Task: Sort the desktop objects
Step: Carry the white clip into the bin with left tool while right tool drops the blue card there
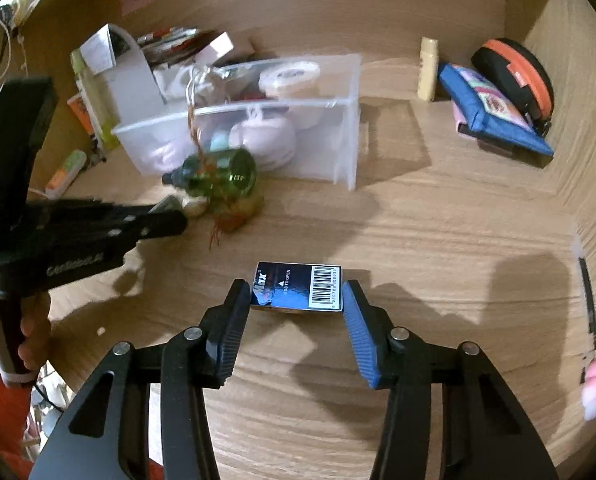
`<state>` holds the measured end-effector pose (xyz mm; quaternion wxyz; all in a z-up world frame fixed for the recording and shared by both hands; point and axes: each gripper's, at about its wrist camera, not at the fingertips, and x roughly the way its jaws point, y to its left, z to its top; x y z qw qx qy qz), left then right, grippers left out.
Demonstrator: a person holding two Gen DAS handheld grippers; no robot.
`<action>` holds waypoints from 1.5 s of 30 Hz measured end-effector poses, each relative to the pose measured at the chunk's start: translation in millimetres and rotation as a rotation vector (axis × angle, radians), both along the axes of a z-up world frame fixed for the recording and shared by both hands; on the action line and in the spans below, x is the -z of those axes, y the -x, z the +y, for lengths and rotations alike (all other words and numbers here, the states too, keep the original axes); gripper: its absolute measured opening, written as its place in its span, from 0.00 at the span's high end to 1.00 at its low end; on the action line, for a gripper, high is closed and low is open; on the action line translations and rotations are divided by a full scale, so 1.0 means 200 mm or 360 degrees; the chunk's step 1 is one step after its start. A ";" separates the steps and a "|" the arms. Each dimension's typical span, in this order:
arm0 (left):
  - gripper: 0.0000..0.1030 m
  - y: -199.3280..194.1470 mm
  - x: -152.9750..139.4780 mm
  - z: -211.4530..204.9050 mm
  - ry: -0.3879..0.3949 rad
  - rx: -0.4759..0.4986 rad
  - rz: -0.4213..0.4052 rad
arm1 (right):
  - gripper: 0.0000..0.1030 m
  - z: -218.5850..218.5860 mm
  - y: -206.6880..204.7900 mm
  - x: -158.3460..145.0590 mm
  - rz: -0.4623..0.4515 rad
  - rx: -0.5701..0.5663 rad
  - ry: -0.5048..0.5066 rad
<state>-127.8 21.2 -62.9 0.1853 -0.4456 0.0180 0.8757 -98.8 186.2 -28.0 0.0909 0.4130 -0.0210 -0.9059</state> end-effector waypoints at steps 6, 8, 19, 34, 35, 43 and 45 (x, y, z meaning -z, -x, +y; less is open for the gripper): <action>0.85 -0.04 -0.07 -0.12 -0.0008 -0.0115 0.0069 | 0.57 0.02 0.04 -0.11 0.0077 0.0004 0.0024; 0.85 -0.04 -0.10 -0.17 -0.0027 -0.0160 0.0094 | 0.57 0.02 0.06 -0.16 0.0109 0.0004 0.0027; 0.85 -0.04 -0.30 -0.38 -0.0087 -0.0296 0.0254 | 0.57 0.01 0.16 -0.40 0.0302 0.0008 0.0040; 0.85 0.18 -0.37 -0.30 -0.0127 -0.0260 0.0301 | 0.57 -0.07 0.48 -0.42 0.0248 -0.0088 0.0069; 0.85 0.21 -0.36 -0.29 -0.0123 -0.0248 0.0290 | 0.57 -0.08 0.51 -0.41 0.0233 -0.0092 0.0060; 0.85 0.37 -0.26 -0.18 -0.0076 -0.0175 0.0195 | 0.57 -0.08 0.63 -0.35 0.0146 -0.0101 0.0011; 0.85 0.39 -0.24 -0.17 -0.0072 -0.0163 0.0175 | 0.57 -0.08 0.64 -0.35 0.0140 -0.0099 -0.0008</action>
